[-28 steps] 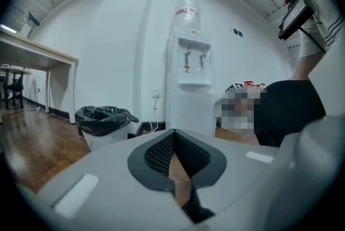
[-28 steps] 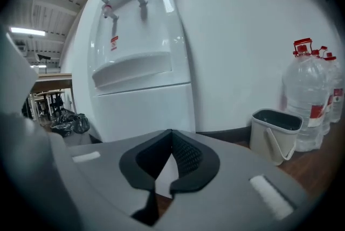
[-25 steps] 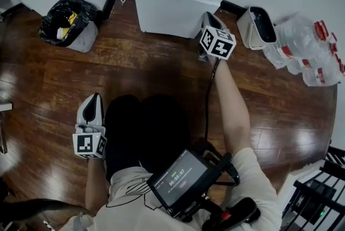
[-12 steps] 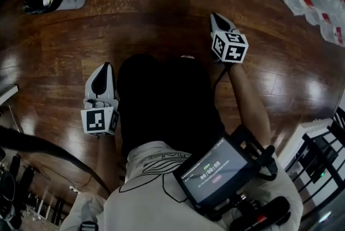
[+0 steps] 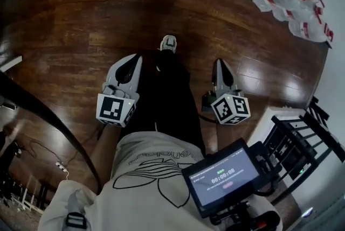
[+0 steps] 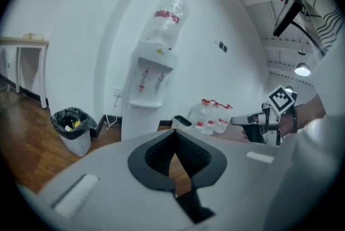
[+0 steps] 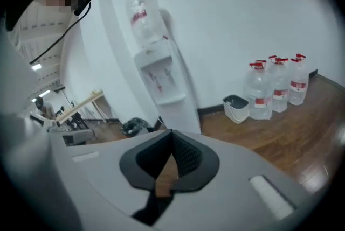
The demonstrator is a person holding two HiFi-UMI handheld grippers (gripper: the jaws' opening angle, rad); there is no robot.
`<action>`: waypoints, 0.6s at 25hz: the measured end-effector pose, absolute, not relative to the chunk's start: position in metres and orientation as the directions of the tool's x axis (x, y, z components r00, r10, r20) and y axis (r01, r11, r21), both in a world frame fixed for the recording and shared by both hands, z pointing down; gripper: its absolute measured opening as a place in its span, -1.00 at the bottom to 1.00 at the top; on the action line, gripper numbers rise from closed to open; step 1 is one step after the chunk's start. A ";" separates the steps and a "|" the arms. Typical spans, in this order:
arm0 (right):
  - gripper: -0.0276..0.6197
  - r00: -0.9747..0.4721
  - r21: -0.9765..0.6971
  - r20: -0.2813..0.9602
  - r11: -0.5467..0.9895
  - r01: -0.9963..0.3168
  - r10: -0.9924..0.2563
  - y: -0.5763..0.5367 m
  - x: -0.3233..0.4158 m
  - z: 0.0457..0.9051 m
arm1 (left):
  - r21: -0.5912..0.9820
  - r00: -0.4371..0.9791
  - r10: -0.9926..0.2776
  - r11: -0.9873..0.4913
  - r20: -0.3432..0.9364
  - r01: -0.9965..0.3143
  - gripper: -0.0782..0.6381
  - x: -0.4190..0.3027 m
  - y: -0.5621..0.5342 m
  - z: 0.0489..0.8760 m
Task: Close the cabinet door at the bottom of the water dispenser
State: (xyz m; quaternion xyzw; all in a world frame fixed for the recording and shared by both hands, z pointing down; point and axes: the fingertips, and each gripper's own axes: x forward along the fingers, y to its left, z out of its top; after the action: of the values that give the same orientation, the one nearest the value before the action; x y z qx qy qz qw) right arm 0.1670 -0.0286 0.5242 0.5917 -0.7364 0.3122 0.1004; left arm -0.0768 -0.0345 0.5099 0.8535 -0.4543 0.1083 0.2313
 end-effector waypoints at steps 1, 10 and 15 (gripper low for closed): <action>-0.91 -0.305 -0.348 0.492 0.137 -0.927 -0.815 -0.024 0.143 0.486 | 0.294 0.580 -0.721 -0.500 0.380 -0.815 -0.73 -0.072 -0.028 0.476; -0.91 -0.493 -0.203 0.317 0.450 -0.870 -0.810 0.059 0.036 0.258 | 0.161 0.648 -0.708 -0.631 0.280 -0.759 -0.75 -0.022 0.050 0.241; -0.91 -0.479 -0.266 0.288 0.412 -0.872 -0.829 0.071 0.041 0.235 | 0.169 0.629 -0.750 -0.606 0.206 -0.777 -0.75 -0.014 0.073 0.216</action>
State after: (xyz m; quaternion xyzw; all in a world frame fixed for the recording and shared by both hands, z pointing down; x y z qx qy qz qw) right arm 0.0408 0.0715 0.2349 0.5072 -0.8383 0.1921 0.0557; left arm -0.0145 0.0730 0.2160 0.8943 -0.4268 0.0571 0.1217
